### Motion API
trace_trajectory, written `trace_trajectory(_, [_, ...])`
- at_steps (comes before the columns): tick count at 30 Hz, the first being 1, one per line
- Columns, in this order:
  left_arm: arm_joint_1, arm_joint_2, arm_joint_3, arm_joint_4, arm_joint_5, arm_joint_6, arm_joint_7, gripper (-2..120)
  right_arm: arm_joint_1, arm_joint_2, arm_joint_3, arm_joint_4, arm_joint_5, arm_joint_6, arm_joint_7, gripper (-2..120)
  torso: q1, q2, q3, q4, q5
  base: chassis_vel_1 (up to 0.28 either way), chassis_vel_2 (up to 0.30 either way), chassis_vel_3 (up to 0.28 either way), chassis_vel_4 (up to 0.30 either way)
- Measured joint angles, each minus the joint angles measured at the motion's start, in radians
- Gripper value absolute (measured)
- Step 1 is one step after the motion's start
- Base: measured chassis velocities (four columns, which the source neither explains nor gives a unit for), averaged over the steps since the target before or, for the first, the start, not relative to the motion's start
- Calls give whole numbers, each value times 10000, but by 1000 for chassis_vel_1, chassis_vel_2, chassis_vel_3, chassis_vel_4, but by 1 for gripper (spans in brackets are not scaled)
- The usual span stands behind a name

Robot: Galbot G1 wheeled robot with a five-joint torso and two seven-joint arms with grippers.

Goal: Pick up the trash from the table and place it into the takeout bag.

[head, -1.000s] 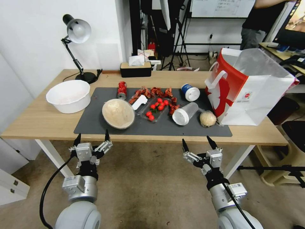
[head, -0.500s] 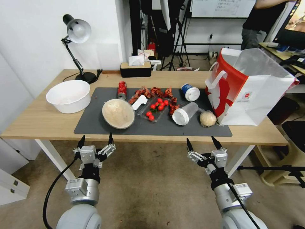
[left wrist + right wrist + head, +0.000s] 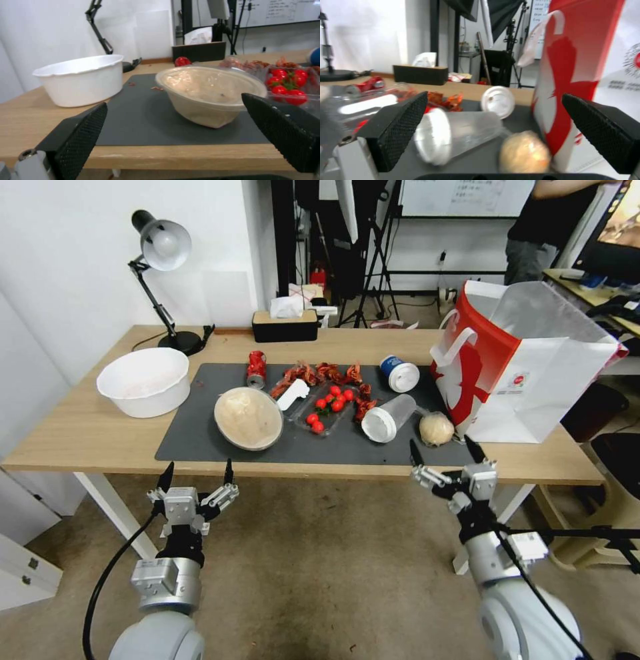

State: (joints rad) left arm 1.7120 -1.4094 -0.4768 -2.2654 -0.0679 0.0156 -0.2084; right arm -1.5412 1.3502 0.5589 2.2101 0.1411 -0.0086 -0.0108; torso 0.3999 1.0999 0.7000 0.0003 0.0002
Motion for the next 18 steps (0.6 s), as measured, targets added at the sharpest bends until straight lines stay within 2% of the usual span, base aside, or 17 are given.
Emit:
trace_trajectory(3, [-101, 91, 158, 116, 0, 0, 23, 100, 381, -380, 118, -208, 231, -151, 214, 100, 0, 1, 0, -9, -3, 0, 0, 0, 0])
trace_trajectory(5, [-122, 124, 210, 203, 0, 0, 27, 100, 951, -839, 58, -612, 710, -480, 369, 100, 1, 0, 1, 0, 0, 0, 0, 0, 0])
trace_trajectory(7, [-134, 139, 223, 222, 0, 0, 27, 100, 1082, -941, 39, -723, 865, -584, 403, 100, 1, 0, 1, -1, 0, 0, 0, 0, 0])
trace_trajectory(10, [-209, 216, 283, 327, -17, 0, 16, 100, 1770, -1468, -127, -1327, 2134, -1359, 599, 100, 1, 0, 0, -3, 0, 0, 0, 0, 0])
trace_trajectory(18, [-377, 367, 378, 544, -103, 0, -6, 100, 2461, -1898, -448, -2246, 3472, -2263, 679, 100, 1, 0, 0, -3, -1, 0, 0, 0, 0])
